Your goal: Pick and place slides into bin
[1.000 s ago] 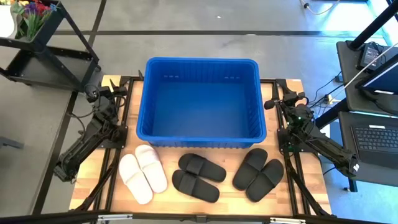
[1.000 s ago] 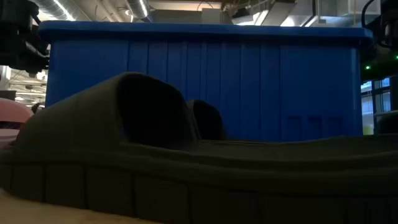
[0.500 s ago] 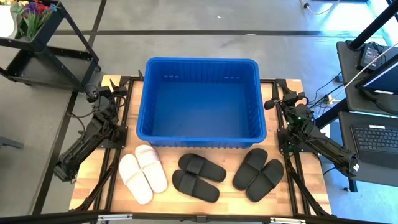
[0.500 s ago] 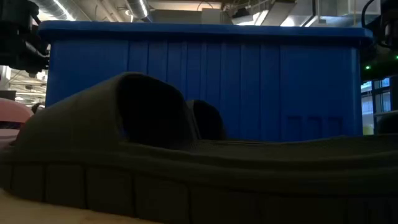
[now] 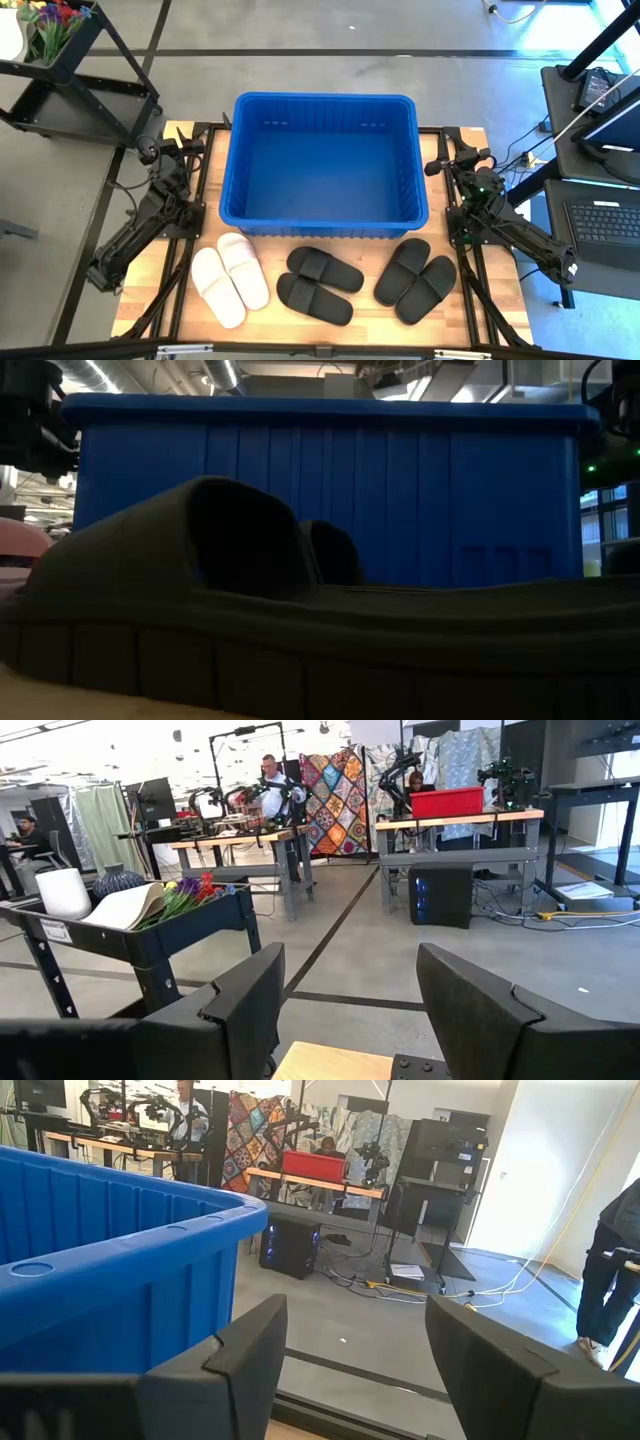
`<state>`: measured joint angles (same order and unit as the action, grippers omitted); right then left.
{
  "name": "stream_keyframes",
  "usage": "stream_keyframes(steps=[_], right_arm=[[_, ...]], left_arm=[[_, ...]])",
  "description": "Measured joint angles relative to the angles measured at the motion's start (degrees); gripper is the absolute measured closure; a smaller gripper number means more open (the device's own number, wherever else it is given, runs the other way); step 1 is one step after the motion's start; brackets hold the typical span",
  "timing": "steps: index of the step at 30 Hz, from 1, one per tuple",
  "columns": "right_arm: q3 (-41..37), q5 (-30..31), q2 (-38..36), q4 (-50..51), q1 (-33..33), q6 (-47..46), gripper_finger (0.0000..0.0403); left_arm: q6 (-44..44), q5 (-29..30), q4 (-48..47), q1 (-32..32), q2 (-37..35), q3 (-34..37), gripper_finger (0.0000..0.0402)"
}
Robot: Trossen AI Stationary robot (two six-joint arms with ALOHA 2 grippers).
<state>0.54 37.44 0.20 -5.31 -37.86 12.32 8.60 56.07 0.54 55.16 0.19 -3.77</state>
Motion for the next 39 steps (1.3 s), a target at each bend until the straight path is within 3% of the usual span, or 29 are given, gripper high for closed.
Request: stream_keyframes(steps=[16,29,34,39], right_arm=[[0.00,0.01,0.00,-0.01,-0.01,0.27,0.0164],[0.00,0.01,0.01,0.03,0.01,27.28,0.0164],[0.00,0.00,0.01,0.01,-0.01,26.13,0.0164],[0.00,-0.55,0.01,-4.29,-0.01,15.11,0.0164]], left_arm=[[0.00,0.02,0.00,0.00,-0.02,0.00,0.0178],[0.00,0.02,0.00,0.00,-0.02,0.00,0.0178],[0.00,0.00,0.00,0.00,-0.02,0.00,0.0178],[0.00,0.00,0.00,0.00,0.00,0.00,0.0178]])
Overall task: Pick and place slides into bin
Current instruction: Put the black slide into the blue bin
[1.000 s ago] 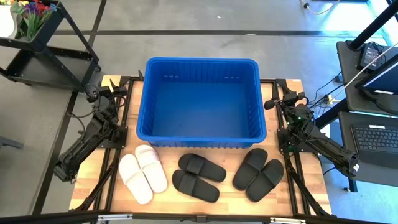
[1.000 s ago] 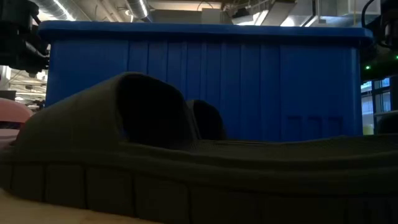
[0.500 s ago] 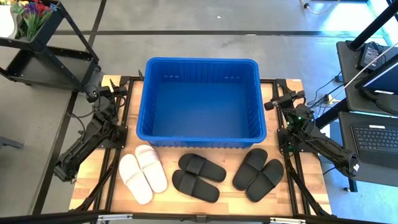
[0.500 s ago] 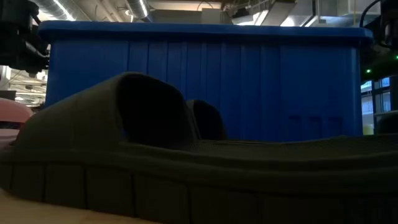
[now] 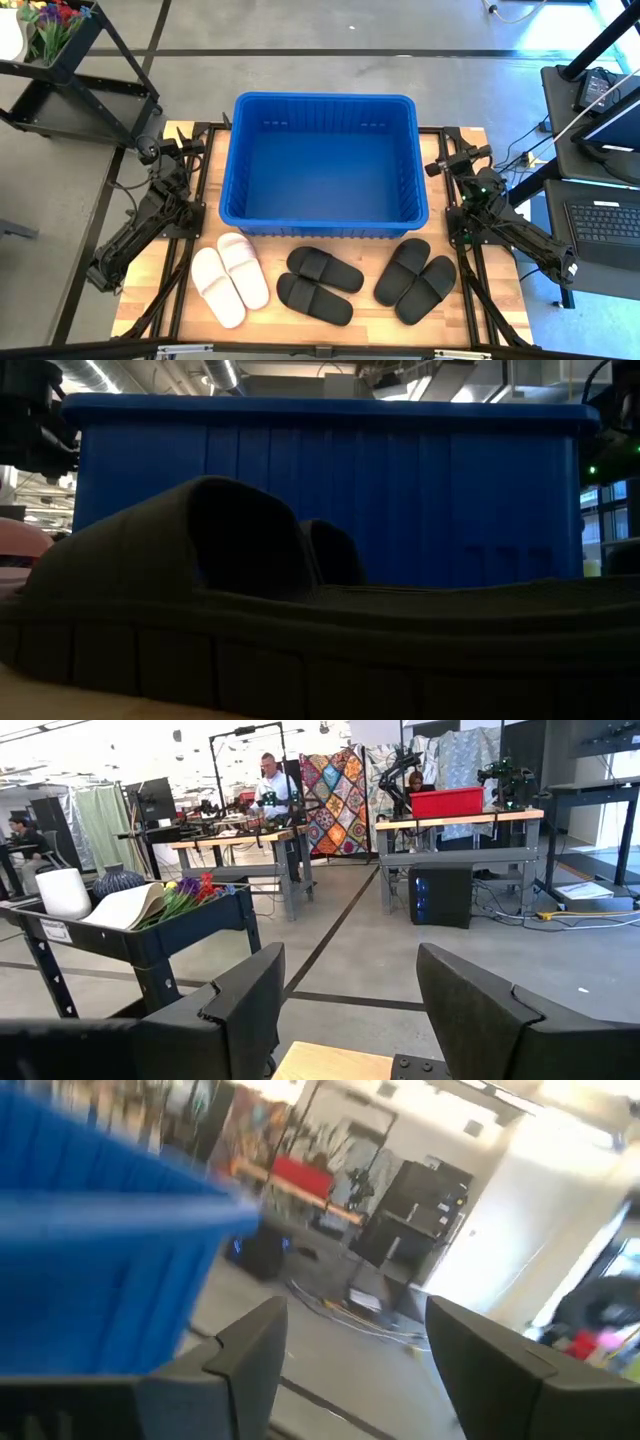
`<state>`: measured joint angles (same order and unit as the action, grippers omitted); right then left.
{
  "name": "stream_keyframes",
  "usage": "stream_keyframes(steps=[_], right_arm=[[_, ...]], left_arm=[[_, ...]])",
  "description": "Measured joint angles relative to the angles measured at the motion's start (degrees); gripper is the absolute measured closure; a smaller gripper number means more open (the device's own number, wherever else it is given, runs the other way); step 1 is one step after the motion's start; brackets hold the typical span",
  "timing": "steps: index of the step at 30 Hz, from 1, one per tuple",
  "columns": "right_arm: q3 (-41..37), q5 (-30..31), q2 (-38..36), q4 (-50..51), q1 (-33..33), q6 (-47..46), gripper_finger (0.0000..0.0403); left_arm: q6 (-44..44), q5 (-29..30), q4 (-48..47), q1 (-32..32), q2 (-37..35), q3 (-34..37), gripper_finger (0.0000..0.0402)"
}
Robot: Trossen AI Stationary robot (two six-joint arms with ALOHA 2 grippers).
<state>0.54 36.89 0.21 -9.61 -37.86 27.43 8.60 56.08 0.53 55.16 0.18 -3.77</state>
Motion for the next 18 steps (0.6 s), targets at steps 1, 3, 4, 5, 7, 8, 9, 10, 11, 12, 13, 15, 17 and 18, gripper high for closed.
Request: stream_keyframes(steps=[1,3,4,5,7,8,9,10,11,12,13,15,17,18], right_arm=[[0.00,-0.89,0.00,-2.10,0.02,-3.84,0.0164],[0.00,-3.95,0.00,-6.69,0.04,-13.29,0.0164],[0.00,-5.13,0.00,-9.45,0.04,-16.55,0.0164],[0.02,-5.16,0.11,-12.83,0.04,-18.36,0.0164],[0.83,-3.35,0.13,-17.34,0.03,-21.35,0.0164],[1.74,-2.47,0.13,-18.87,0.04,-22.56,0.0164],[2.96,-2.14,0.13,-19.44,0.03,-23.39,0.0164],[4.54,-2.10,0.15,-19.26,0.04,-24.27,0.0164],[6.32,-2.24,0.37,-18.54,0.04,-24.36,0.0164],[8.18,-2.93,0.87,-17.82,0.04,-24.11,0.0164],[10.30,-4.93,1.84,-16.99,0.02,-23.31,0.0164],[15.22,-10.77,4.88,-15.58,0.04,-20.80,0.0164],[20.91,-15.75,9.31,-13.49,0.06,-18.62,0.0164],[24.00,-18.51,12.05,-11.60,0.05,-18.15,0.0164]], left_arm=[[0.00,0.01,-0.01,0.00,-0.01,0.00,0.0178],[-0.23,0.00,0.00,0.00,0.00,0.00,0.0178],[-0.45,0.00,0.00,0.00,-0.02,0.00,0.0178],[-0.55,0.00,0.00,0.00,-0.02,0.00,0.0178],[-0.53,0.00,0.00,0.00,-0.02,0.00,0.0178],[-0.59,0.00,0.00,0.00,-0.01,0.00,0.0178],[-0.78,-0.02,0.00,0.00,-0.02,0.00,0.0178],[-0.97,-0.02,0.00,0.00,-0.02,0.00,0.0178],[-1.14,-0.02,0.00,0.00,-0.02,0.00,0.0178],[-1.54,-0.02,0.00,0.00,-0.02,0.00,0.0178],[-2.26,-0.02,0.00,0.00,-0.02,0.00,0.0178],[-2.88,-0.02,0.05,0.00,-0.01,0.00,0.0178],[-2.93,-0.01,0.11,0.00,-0.01,0.00,0.0178],[-2.95,-0.02,0.11,0.00,-0.02,0.00,0.0178]])
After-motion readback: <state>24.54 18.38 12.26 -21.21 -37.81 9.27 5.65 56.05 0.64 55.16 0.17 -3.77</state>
